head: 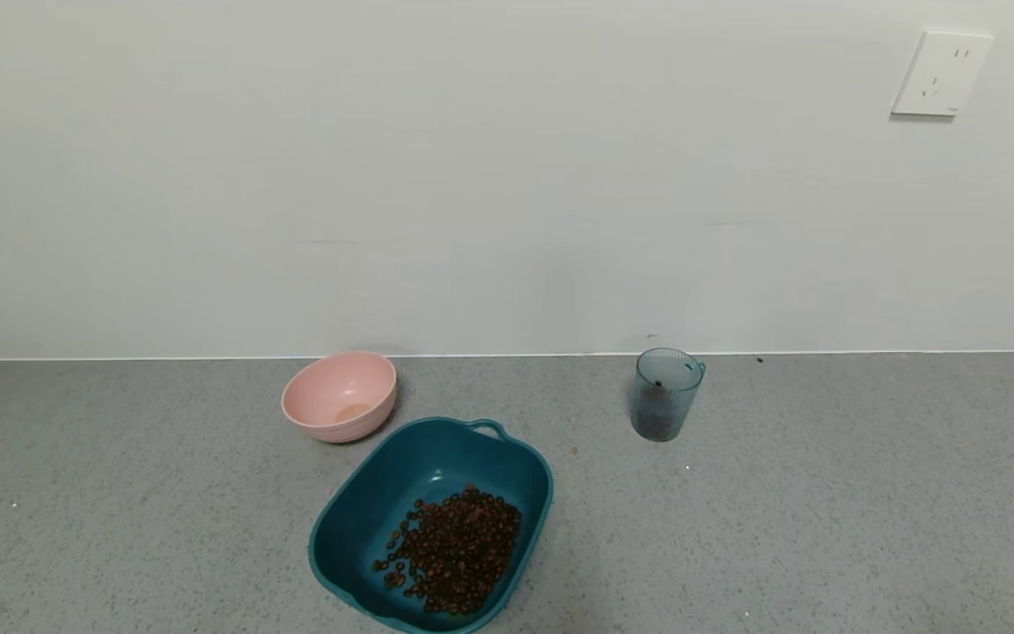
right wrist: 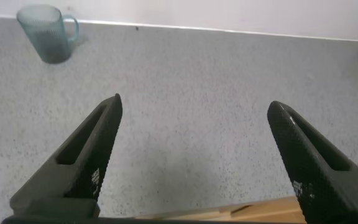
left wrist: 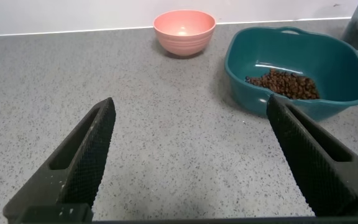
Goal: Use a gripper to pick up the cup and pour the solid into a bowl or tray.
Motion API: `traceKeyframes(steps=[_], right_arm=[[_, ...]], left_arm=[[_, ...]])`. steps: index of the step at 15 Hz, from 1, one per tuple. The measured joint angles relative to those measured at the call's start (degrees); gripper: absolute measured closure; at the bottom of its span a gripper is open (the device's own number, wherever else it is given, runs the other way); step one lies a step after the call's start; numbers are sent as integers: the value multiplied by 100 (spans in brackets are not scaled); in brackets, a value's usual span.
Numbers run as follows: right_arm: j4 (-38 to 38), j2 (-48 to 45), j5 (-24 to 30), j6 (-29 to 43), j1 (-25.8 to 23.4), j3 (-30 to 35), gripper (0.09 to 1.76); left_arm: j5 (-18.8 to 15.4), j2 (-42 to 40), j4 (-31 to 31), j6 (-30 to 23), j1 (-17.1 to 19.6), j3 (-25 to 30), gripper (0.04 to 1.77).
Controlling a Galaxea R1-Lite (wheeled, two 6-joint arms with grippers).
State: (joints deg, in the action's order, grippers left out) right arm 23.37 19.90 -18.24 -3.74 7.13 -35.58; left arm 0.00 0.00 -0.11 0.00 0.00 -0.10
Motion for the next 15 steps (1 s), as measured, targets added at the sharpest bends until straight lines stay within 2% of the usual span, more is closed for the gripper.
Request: traceKeyframes(steps=[3, 5, 9, 12, 15], right_arm=[[-26, -282, 278, 445, -17, -9, 15], [-46, -345, 358, 484, -66, 0, 15], [-227, -396, 822, 552, -463, 116, 15], [-358, -642, 1292, 552, -762, 540, 15], [-1428, -819, 1336, 583, -814, 1237, 15]], left_arm=[[0, 0, 0, 0, 0, 0, 6], [0, 0, 0, 0, 0, 0, 6], [0, 0, 0, 0, 0, 0, 6], [0, 0, 1, 0, -2, 0, 6], [0, 0, 0, 2, 0, 0, 6]])
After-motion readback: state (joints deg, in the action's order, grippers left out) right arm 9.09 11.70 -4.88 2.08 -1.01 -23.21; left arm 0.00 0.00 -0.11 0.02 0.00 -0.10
